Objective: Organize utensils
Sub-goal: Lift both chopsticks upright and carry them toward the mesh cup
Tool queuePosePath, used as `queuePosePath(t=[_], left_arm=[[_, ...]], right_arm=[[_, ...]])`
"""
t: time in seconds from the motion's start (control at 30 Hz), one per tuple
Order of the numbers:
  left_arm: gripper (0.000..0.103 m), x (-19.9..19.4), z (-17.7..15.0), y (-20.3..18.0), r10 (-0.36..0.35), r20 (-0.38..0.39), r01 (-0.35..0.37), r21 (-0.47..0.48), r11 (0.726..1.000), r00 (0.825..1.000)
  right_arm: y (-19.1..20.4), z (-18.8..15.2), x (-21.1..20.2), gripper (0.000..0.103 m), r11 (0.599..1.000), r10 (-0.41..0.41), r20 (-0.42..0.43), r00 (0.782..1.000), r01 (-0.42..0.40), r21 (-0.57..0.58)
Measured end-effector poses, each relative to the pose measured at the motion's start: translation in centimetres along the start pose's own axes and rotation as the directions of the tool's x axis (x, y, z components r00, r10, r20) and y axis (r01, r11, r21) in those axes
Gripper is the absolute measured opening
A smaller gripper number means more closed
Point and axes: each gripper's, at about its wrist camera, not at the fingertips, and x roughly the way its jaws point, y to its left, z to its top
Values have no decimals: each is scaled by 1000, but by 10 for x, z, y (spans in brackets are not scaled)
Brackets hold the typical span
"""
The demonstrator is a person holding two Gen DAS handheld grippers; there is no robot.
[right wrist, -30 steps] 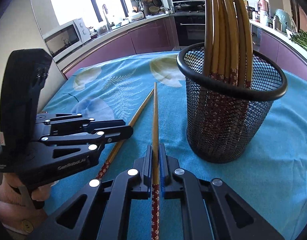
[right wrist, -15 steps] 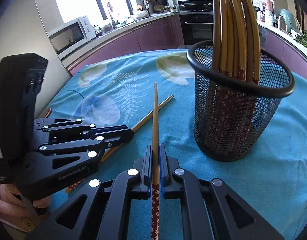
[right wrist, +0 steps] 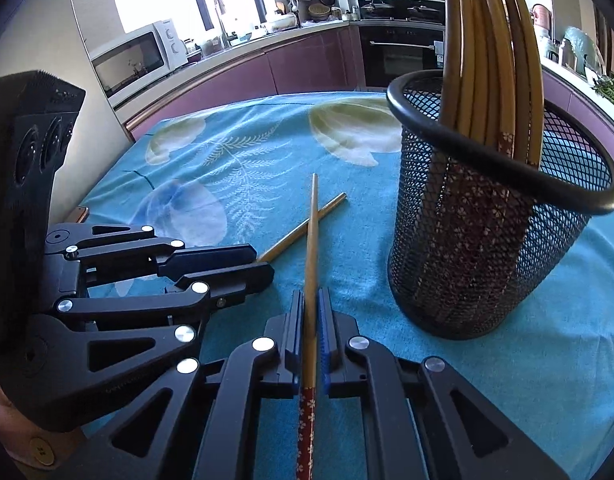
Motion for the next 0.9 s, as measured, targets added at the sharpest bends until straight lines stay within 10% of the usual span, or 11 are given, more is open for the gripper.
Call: queuePosePath(t=[0.9], left_arm=[[8, -63, 2, 8, -61, 139, 67, -38, 997, 988]], right_arm=[[7, 10, -66, 6, 998, 60, 172, 983, -61, 2]])
